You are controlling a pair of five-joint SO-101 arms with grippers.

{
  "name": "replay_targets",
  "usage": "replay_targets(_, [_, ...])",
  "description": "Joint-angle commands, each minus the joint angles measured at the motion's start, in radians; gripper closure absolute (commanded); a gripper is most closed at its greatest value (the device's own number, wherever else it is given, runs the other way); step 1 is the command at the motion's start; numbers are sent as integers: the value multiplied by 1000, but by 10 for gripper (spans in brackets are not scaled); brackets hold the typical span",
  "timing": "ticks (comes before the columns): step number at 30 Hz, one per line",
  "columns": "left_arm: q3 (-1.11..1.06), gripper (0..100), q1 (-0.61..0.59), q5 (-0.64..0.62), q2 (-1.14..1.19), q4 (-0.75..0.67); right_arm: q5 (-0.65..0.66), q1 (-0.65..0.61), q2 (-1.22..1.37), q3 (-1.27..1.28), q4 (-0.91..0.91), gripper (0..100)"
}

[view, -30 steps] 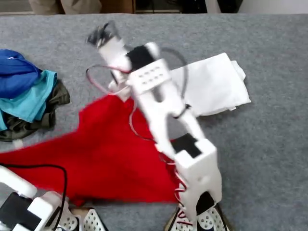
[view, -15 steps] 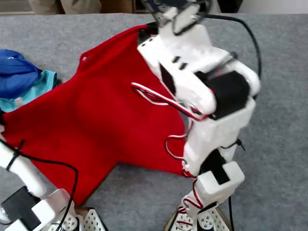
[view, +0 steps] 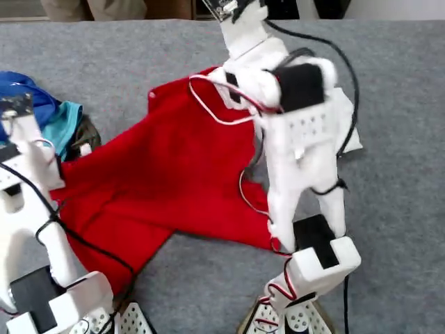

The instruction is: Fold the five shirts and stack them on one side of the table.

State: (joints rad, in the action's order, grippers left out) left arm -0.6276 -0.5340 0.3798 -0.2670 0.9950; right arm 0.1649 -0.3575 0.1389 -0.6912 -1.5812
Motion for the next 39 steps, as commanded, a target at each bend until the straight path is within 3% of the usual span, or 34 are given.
replay_targets(1, [-60,979,34,-14,-5,-86,-5,42,-4,248,187,998])
replay_targets(6, [-71,979,35,-15,-5,-89,44,68,50,553,477,998])
replay_targets(10, [-64,978,31,-35,-5,-91,52,71,90,647,594,998])
replay_targets(13, [-43,961,28,-78,-7,-83,51,71,133,648,609,998])
replay_targets(20, [-40,779,25,-121,-15,-80,49,71,254,648,646,998])
replay_targets(31, [229,775,-147,-121,-7,157,-48,74,344,648,697,998])
replay_targets(39, [265,775,-265,-121,-5,132,-49,91,346,650,709,998])
